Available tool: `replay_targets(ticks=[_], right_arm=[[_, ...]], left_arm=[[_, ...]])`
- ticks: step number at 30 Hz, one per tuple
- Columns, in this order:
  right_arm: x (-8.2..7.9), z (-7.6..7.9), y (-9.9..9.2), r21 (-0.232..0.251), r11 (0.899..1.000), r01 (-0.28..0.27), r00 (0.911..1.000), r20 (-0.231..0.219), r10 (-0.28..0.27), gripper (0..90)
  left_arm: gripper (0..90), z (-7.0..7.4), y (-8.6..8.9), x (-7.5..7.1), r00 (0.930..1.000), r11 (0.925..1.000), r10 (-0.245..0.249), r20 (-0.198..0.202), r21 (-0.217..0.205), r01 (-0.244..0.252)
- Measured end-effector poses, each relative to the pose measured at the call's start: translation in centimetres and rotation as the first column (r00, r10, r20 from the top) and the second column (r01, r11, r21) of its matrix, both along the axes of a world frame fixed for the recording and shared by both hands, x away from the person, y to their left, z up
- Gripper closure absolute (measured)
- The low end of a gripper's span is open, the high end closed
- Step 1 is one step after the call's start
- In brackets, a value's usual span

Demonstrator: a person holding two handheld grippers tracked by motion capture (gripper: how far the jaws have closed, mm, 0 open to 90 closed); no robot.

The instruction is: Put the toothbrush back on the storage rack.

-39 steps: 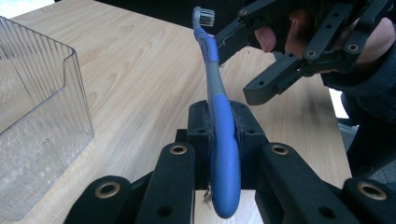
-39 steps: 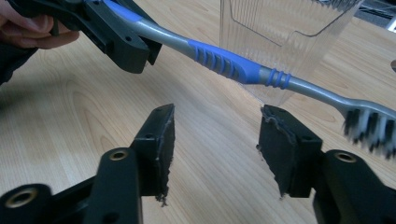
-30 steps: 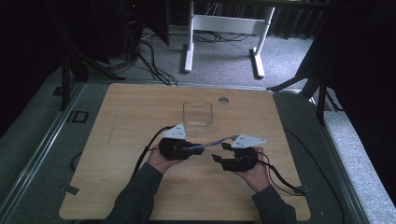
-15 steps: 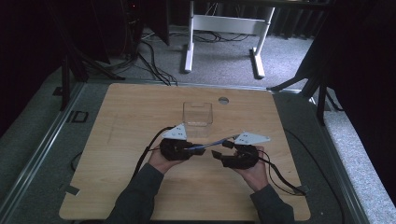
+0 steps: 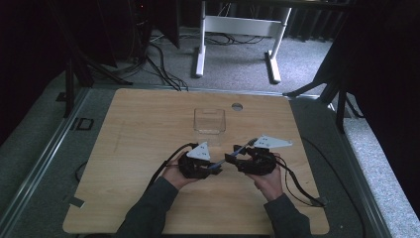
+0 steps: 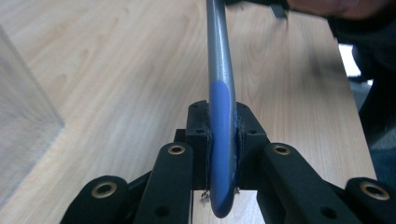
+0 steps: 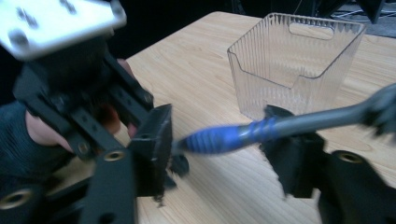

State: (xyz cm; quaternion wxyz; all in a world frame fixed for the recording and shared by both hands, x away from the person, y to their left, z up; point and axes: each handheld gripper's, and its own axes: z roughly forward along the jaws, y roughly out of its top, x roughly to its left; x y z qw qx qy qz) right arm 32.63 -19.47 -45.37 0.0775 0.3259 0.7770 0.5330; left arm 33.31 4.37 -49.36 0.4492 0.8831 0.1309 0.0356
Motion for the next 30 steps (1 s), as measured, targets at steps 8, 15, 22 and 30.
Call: replay_targets(ticks=[8, 15, 22, 30], right_arm=[[-0.4, 0.3, 0.3, 0.018, 0.998, -0.067, 0.9978, 0.001, 0.067, 71.2], [-0.3, 0.4, 0.2, 0.022, 0.996, -0.087, 0.996, -0.021, 0.087, 79.1], [-0.2, 1.0, 0.0, -0.008, 0.997, -0.08, 0.9967, 0.009, 0.081, 79.4], [0.1, 1.2, -0.1, -0.015, 0.998, -0.058, 0.9982, 0.017, 0.058, 79.4]], left_arm=[[77.5, -1.0, -0.9, 0.4, 0.9996, 0.9985, 0.022, -0.017, 0.051, -0.021], [59.2, -1.5, -0.9, 0.7, 0.9975, 0.9946, 0.066, -0.025, 0.082, -0.064], [54.5, -1.5, 0.0, 0.8, 0.9946, 0.993, 0.097, -0.037, 0.071, -0.094], [53.5, -1.1, 1.0, 0.6, 0.9925, 0.9916, 0.12, -0.022, 0.051, -0.119]])
